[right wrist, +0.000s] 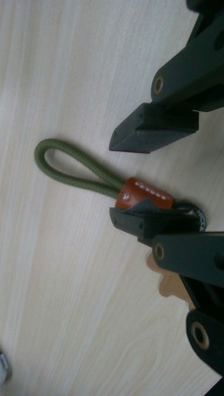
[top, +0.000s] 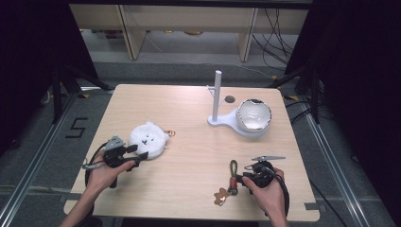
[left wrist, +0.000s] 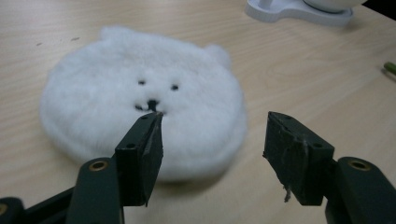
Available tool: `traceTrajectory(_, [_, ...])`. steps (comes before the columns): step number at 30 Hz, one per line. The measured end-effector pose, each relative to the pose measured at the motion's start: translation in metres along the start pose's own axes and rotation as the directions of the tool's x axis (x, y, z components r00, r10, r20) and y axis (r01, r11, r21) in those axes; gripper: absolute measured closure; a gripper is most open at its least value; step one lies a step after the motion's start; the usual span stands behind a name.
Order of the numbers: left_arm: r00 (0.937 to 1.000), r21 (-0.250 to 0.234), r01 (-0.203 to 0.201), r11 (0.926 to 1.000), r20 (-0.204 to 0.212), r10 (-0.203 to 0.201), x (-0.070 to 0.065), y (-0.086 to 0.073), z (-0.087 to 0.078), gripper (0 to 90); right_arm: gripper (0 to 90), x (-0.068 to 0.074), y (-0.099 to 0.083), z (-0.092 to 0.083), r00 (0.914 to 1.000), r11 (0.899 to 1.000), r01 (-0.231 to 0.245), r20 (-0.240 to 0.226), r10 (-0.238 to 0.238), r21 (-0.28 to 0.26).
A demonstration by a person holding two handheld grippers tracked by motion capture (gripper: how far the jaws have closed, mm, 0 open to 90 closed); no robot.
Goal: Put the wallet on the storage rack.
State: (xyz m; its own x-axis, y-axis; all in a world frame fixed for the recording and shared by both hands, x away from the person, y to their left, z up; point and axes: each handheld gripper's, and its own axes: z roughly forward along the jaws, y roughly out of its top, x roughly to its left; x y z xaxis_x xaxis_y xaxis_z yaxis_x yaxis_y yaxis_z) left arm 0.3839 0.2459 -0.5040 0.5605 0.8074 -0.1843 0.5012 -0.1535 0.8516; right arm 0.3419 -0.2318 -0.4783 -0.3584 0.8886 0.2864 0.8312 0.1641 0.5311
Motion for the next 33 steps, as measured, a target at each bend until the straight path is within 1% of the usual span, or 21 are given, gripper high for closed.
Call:
traceTrajectory(1, [1.0,0.004,-0.002,1.0,-0.006,0.002,-0.002,-0.005,-0.003,36.5,61.3,0.0,0.0,0.0,0.9999,1.0,-0.009,0.004,0.009,0.009])
traceTrajectory(3, [0.9999,0.011,-0.011,0.9999,-0.013,0.011,-0.004,-0.008,-0.005,36.3,60.2,-0.003,0.001,0.002,0.9999,1.0,0.008,0.01,-0.009,0.018])
traceTrajectory(4, [0.9986,0.01,-0.042,0.9991,-0.031,0.042,-0.008,-0.013,-0.007,36.1,59.8,-0.003,0.002,0.003,0.9998,1.0,0.001,0.021,-0.002,0.021])
traceTrajectory(5, [0.9982,0.012,-0.05,0.9987,-0.033,0.05,-0.01,-0.015,-0.007,36.0,59.3,-0.002,0.003,0.003,0.9999,0.999,-0.012,0.006,0.012,0.033])
traceTrajectory(6, [0.9982,0.012,-0.05,0.9987,-0.033,0.05,-0.01,-0.015,-0.007,35.9,59.3,-0.002,0.003,0.003,0.9999,0.999,-0.012,0.006,0.012,0.033])
traceTrajectory(7, [0.9965,0.011,-0.073,0.9973,-0.04,0.073,-0.014,-0.016,-0.006,35.7,58.9,-0.003,0.005,0.002,1.0,0.998,0.0,0.006,0.0,0.056])
traceTrajectory(8, [0.9965,0.011,-0.073,0.9973,-0.04,0.073,-0.014,-0.016,-0.006,35.6,58.5,-0.003,0.005,0.002,1.0,0.999,-0.001,0.007,0.0,0.051])
traceTrajectory(9, [0.9952,0.007,-0.089,0.996,-0.041,0.089,-0.016,-0.016,-0.004,35.6,58.4,-0.003,0.006,0.002,0.9997,0.999,-0.021,0.017,0.02,0.05])
traceTrajectory(12, [0.9951,-0.004,-0.086,0.9962,-0.048,0.086,-0.017,-0.017,-0.002,35.7,58.4,-0.003,0.007,0.002,0.9997,0.997,-0.026,0.005,0.026,0.067])
traceTrajectory(13, [0.993,-0.004,-0.103,0.9947,-0.06,0.102,-0.017,-0.017,-0.003,35.6,58.2,-0.003,0.007,0.001,0.9996,0.997,-0.026,0.006,0.026,0.069])
traceTrajectory(14, [0.9924,-0.003,-0.101,0.9949,-0.071,0.101,-0.017,-0.017,-0.004,35.6,58.2,-0.002,0.007,0.001,0.9995,0.997,-0.032,0.012,0.031,0.066])
traceTrajectory(16, [0.9933,-0.019,-0.095,0.9953,-0.067,0.094,-0.016,-0.018,-0.004,35.6,58.1,-0.001,0.009,-0.001,0.9989,0.995,-0.047,0.011,0.046,0.084])
traceTrajectory(19, [0.993,-0.029,-0.095,0.9951,-0.073,0.093,-0.017,-0.018,-0.005,35.6,58.1,0.001,0.012,-0.001,0.9996,0.996,-0.029,0.004,0.028,0.084])
traceTrajectory(21, [0.993,-0.027,-0.093,0.9953,-0.076,0.091,-0.016,-0.018,-0.005,35.4,57.5,0.004,0.015,-0.002,0.9991,0.995,-0.042,-0.003,0.042,0.088])
traceTrajectory(22, [0.9934,-0.029,-0.09,0.9955,-0.074,0.087,-0.015,-0.018,-0.005,35.4,57.3,0.005,0.016,-0.001,0.9996,0.995,-0.028,-0.004,0.028,0.092])
traceTrajectory(23, [0.9934,-0.029,-0.09,0.9955,-0.074,0.087,-0.015,-0.018,-0.005,35.4,57.2,0.006,0.016,-0.002,0.9993,0.994,-0.036,0.002,0.036,0.099])
traceTrajectory(24, [0.9927,-0.02,-0.084,0.9963,-0.088,0.082,-0.013,-0.015,-0.006,35.4,57.0,0.007,0.018,-0.002,0.999,0.995,-0.043,-0.005,0.043,0.093])
traceTrajectory(27, [0.9932,-0.022,-0.073,0.9971,-0.093,0.07,-0.009,-0.008,-0.005,35.4,56.5,0.007,0.017,-0.001,0.9998,0.996,-0.021,-0.004,0.021,0.088])
traceTrajectory(29, [0.9925,-0.011,-0.075,0.9971,-0.098,0.074,-0.006,-0.002,-0.004,35.4,56.2,0.008,0.016,-0.001,0.9997,0.996,-0.023,-0.001,0.024,0.089])
traceTrajectory(30, [0.9925,0.004,-0.069,0.9976,-0.101,0.069,-0.004,0.002,-0.003,35.4,56.1,0.009,0.016,-0.002,0.9992,0.995,-0.038,-0.006,0.039,0.093])
traceTrajectory(33, [0.9919,0.046,-0.052,0.9976,-0.114,0.057,0.009,0.02,0.001,35.4,56.0,0.008,0.014,-0.003,0.9997,0.996,-0.024,0.0,0.024,0.091])
